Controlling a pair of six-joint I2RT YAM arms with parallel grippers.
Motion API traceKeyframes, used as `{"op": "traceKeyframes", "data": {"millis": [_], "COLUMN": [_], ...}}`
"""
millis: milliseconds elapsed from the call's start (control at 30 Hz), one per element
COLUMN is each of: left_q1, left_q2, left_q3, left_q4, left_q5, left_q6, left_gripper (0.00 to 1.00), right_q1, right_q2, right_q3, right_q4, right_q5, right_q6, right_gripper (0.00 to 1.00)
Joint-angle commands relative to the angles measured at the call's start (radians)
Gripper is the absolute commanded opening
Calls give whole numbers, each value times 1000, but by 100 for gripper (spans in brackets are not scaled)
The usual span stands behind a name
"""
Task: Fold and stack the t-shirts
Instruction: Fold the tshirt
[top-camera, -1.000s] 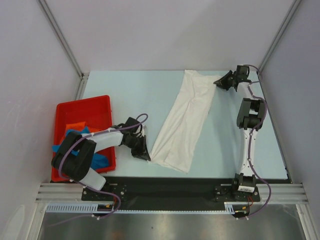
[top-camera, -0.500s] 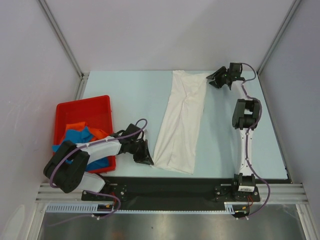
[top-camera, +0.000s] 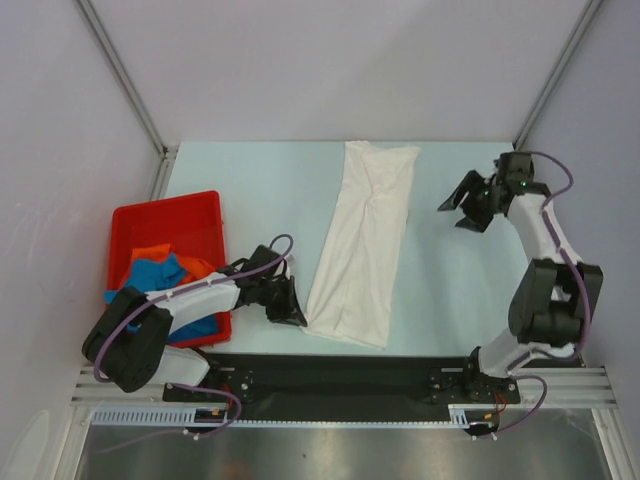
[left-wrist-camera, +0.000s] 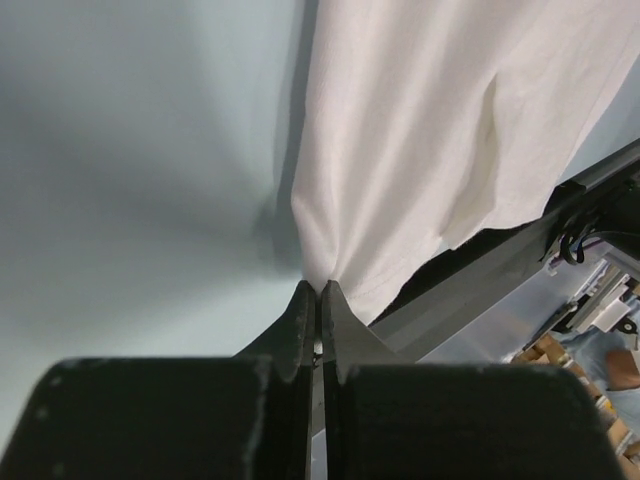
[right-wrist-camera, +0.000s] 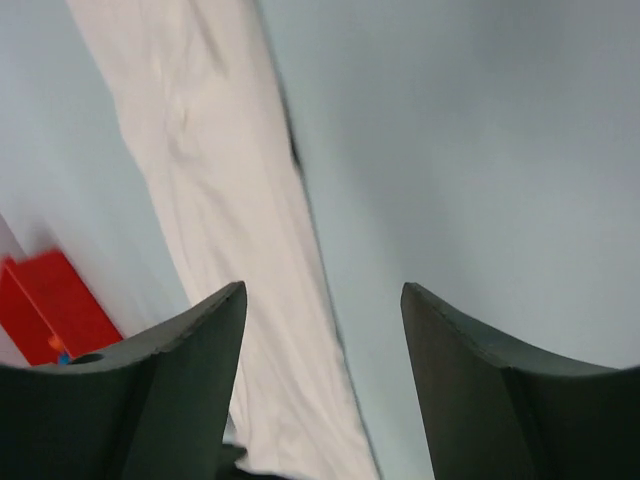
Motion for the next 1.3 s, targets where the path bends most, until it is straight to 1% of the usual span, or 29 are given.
{"op": "traceKeyframes", "data": {"millis": [0,33,67,100,133,167,200,233,267,333,367,400,433,500,533,600,633,700,733,800,900,1000,1133,1267], "left_q1": [-6,-6,-6,-6,-6,-6,-6,-6,-8,-6,-6,-6,-6,-6,-6,-6,-6,-6,-6,-6,-5,-5,-5,-6], "left_q2": [-56,-60,-60,-60,-57,-57,-57,-53,-48,-30,-28,-30,-31,-51,-60,-100,-114,-110,-97,-32,4,50,53,56], "left_q3": [14,17,18,21,23,24,23,23,23,29,29,24,21,20,21,29,29,26,30,58,57,66,69,77], "left_q4": [-6,-13,-12,-7,-9,-7,-6,3,8,14,16,16,16,-19,-38,-91,-95,-70,-61,-60,-26,-18,-20,-30], "left_q5": [-38,-61,-66,-69,-75,-81,-81,-81,-75,-71,-69,-69,-74,-109,-126,-187,-195,-192,-154,-137,-107,-91,-97,-101], "left_q6": [35,46,50,55,61,64,66,72,76,90,92,93,93,92,92,84,84,96,107,141,165,196,204,214], "left_gripper": [0,0,1,1,2,3,5,8,10,14,16,18,25,33,41,51,60,66,66,65,65,60,58,55], "right_q1": [125,155,188,257,294,325,386,414,440,498,514,523,549,574,603,633,644,663,663,670,681,684,710,755], "right_q2": [-198,-247,-286,-362,-398,-432,-503,-534,-567,-643,-663,-679,-697,-699,-694,-678,-671,-651,-645,-651,-680,-699,-679,-702], "right_q3": [-281,-337,-447,-491,-534,-629,-672,-721,-797,-876,-910,-983,-1011,-1066,-1077,-1105,-1113,-1130,-1136,-1142,-1154,-1172,-1188,-1191], "right_q4": [12,21,31,47,55,69,110,133,155,219,247,306,343,402,419,462,479,520,522,525,506,512,525,506], "right_q5": [-144,-156,-173,-199,-201,-198,-213,-219,-219,-221,-224,-235,-241,-236,-229,-206,-198,-183,-175,-163,-141,-129,-134,-86], "right_q6": [-46,-31,-23,-16,1,45,73,98,142,176,226,251,279,329,340,378,392,417,437,448,466,484,518,550], "right_gripper": [68,65,64,63,61,60,58,54,54,54,54,54,54,54,54,54,54,54,53,52,50,50,46,46]}}
